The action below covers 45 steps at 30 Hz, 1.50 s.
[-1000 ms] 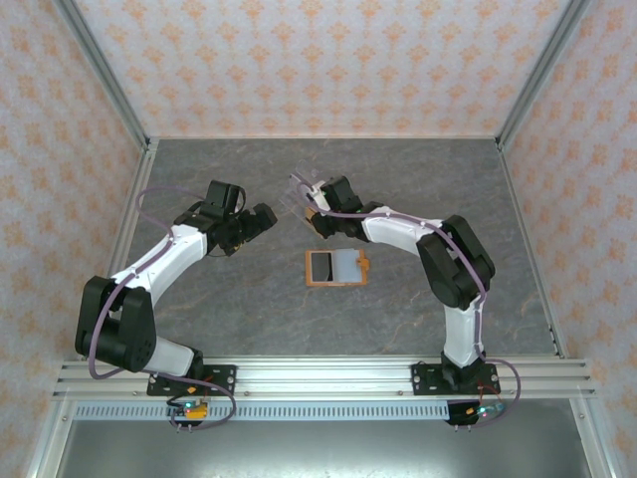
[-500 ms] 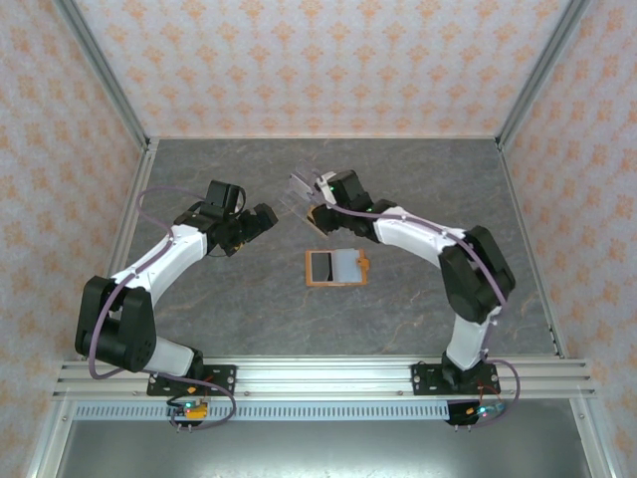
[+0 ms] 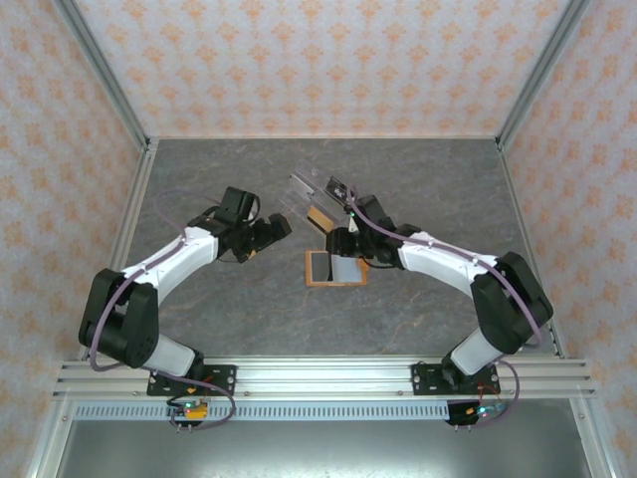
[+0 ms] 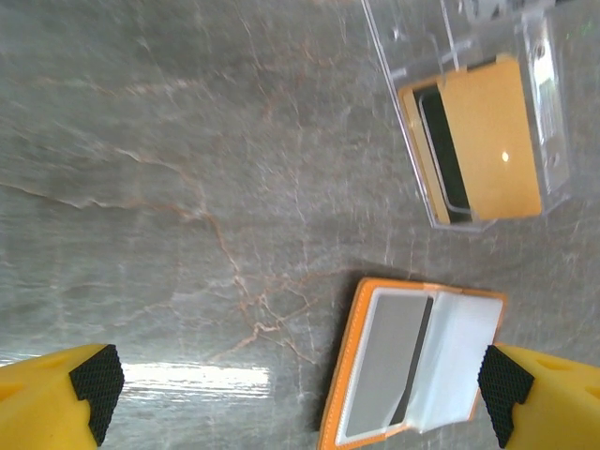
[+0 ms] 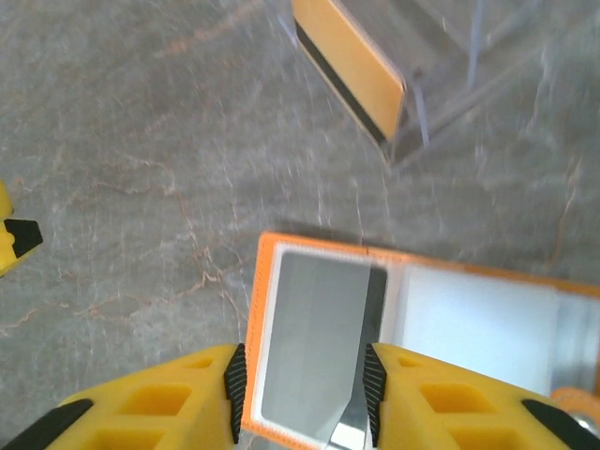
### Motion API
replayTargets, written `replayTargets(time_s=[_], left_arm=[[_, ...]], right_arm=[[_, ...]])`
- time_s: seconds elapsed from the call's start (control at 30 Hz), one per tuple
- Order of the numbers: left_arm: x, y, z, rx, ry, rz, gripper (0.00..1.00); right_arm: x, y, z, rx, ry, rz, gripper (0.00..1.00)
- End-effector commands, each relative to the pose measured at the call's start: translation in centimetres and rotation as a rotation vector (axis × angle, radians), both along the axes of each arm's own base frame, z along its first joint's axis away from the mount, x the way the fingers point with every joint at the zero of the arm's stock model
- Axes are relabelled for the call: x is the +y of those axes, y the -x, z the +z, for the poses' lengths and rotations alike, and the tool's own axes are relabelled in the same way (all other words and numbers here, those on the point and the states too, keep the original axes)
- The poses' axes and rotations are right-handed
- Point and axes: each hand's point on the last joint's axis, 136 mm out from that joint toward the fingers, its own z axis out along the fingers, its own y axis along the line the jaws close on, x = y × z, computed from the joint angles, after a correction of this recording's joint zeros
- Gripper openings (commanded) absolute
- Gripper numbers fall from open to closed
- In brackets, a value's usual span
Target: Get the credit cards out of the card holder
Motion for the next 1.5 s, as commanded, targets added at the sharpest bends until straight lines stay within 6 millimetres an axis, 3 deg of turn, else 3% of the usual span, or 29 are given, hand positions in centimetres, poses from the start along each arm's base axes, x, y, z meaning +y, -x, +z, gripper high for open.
replayTargets(time_s=[0.0, 0.13, 0.4, 0.63, 0.93, 1.2, 1.47], left_arm=[[-1.9, -0.1, -0.3, 0.001, 0.008, -0.038, 1.00], [-3.9, -0.1, -1.1, 0.010, 0.007, -0.067, 0.98], [-6.4, 0.4, -2.0, 0.036, 0.031, -0.082, 0.80], [-8.5, 1.0, -2.8, 0.061, 0.080, -0.081, 0.53], [-10.5, 0.7, -4.1, 0.102, 0.078, -0.128, 0.30], [-10.4, 0.2, -5.4, 0.118, 0.039, -0.118, 0.26], [-9.8, 1.0, -7.8, 0.167, 0.013, -0.105, 0.22]], right_arm=[[1.1, 0.7, -1.3, 0.136, -0.100, -0.077, 0.36], [1.9, 0.8, -3.0, 0.205, -0.109, -0.078, 0.28], [1.2, 0.4, -6.3, 0.277, -0.059, -0.124, 0.21], [0.3, 0.5, -6.8, 0.293, -0.012, -0.130, 0.20], [0.1, 0.6, -7.3, 0.300, -0.039, -0.114, 0.20], [-0.3, 0.7, -7.0, 0.315, -0.037, -0.097, 0.20], [0.0, 1.2, -7.5, 0.340, -0.052, -0.064, 0.20]])
